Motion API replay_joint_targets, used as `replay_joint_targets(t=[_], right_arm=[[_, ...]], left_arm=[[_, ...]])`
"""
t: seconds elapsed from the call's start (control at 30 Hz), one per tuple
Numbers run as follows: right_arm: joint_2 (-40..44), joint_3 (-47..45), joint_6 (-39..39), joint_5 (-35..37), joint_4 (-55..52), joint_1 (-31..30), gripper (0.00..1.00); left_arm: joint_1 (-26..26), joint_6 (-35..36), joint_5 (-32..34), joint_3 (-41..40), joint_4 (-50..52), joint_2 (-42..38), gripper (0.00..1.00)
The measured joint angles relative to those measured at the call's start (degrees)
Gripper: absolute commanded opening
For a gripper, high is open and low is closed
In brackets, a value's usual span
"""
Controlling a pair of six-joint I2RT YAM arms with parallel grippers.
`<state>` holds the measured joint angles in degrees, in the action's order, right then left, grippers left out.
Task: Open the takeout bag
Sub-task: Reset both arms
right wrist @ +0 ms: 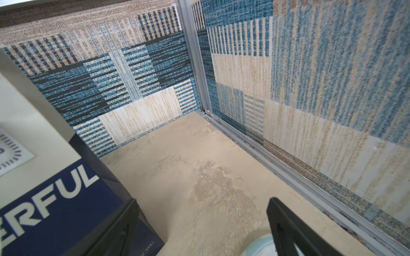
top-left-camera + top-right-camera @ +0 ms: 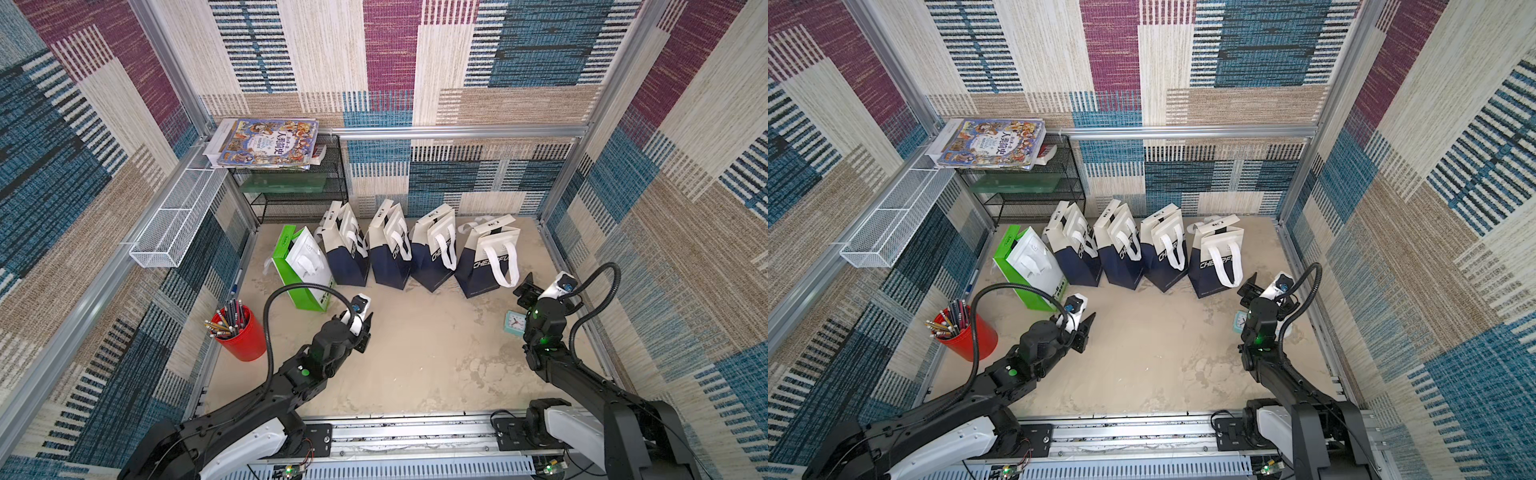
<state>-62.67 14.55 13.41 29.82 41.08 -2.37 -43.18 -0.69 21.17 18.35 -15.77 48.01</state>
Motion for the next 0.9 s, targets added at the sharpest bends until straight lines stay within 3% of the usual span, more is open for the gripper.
replay_joint_targets(t=[0.23, 0.37, 0.6, 0.9], right_arm=[[-6.7, 0.0, -5.3, -4.5, 6.8, -0.2, 0.97], [-9.7, -0.7, -7.1, -6.5, 10.3, -0.2, 0.99], [-16.9, -3.2, -9.7, -9.8, 17.9, -0.9, 0.96], [-20.4, -3.3, -12.1, -11.5, 23.8, -2.1, 0.96]], left_arm=[[5.7, -5.4, 12.6, -5.8, 7.2, -21.5, 0.44], [9.0, -6.1, 16.8, -5.8, 11.4, -26.5, 0.48], [18.4, -3.1, 16.8, -5.4, 11.1, -20.8, 0.53], [37.4, -3.5, 6.3, -6.7, -0.8, -4.5, 0.56]])
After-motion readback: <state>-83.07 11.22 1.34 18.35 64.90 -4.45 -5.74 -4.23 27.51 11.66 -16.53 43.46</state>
